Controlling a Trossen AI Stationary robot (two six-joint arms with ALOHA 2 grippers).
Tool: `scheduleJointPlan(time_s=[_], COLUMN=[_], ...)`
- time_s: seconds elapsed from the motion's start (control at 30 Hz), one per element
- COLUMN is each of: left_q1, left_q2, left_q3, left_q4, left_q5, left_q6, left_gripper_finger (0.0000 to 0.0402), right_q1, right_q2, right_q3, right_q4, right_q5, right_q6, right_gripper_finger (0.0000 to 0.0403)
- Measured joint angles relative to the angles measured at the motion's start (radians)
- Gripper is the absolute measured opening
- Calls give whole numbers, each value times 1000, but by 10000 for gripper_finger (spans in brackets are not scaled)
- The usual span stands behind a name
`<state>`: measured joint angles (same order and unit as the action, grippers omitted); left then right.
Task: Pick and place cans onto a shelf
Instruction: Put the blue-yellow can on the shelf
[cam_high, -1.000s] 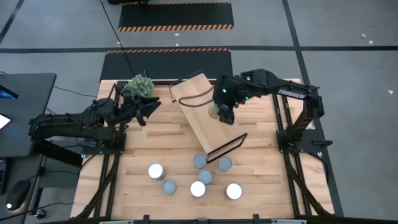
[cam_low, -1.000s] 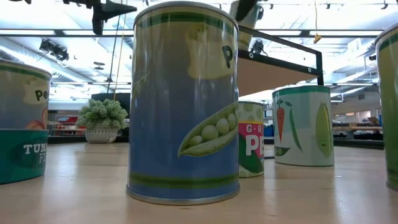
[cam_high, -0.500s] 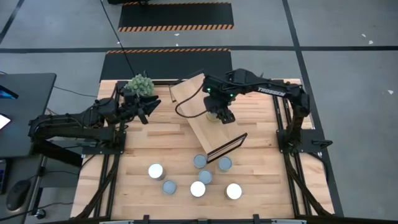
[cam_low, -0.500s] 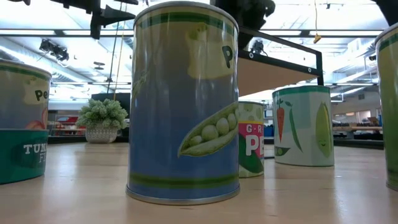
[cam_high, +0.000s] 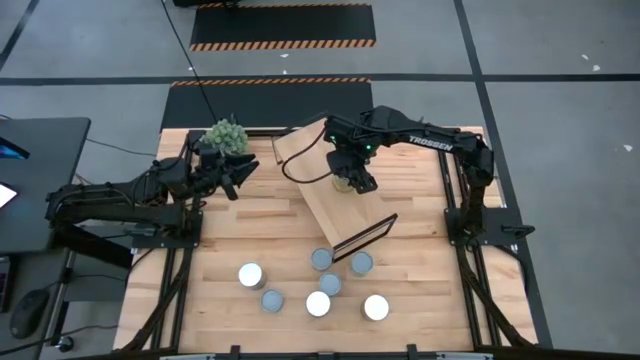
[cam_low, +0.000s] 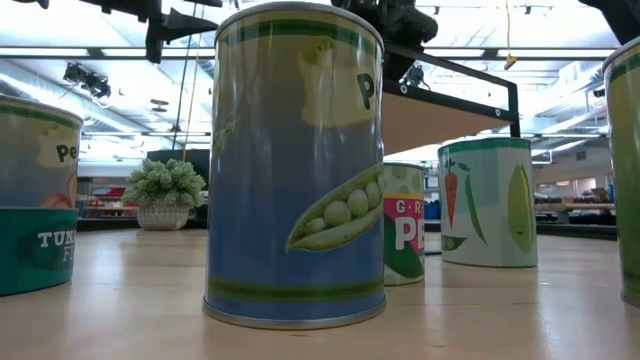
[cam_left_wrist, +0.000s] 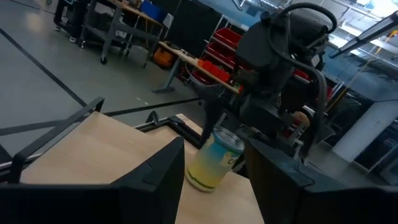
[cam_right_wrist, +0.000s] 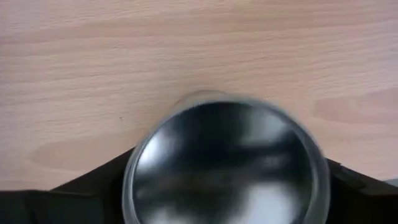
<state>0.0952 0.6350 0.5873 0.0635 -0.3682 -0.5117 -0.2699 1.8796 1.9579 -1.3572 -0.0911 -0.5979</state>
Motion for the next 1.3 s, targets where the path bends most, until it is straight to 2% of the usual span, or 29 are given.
scheduleJointPlan(time_s=[0.1, 0.2, 0.33, 0.47, 0.73, 1.03, 1.3], left_q1=[0, 0, 0, 0, 0, 0, 0], left_q2=[0, 0, 0, 0, 0, 0, 0], left_q3=[0, 0, 0, 0, 0, 0, 0], left_q4=[0, 0, 0, 1, 1, 2, 2], left_q5=[20, 34, 58, 74, 77, 77, 77], left_q6=[0, 0, 0, 0, -1, -21, -26], left_gripper_finger=[174, 174, 174, 174, 174, 174, 174], right_q1=[7, 16, 35, 52, 53, 47, 48], right_q2=[4, 2, -6, -8, -15, -15, -15], right_q3=[-2, -2, -1, 2, 4, 4, 4], right_q4=[14, 15, 12, 17, 18, 49, 127], right_q5=[92, 167, 177, 213, 149, 132, 126], right_q6=[0, 3, 13, 51, 96, 137, 313], right_gripper_finger=[384, 375, 359, 362, 396, 399, 400])
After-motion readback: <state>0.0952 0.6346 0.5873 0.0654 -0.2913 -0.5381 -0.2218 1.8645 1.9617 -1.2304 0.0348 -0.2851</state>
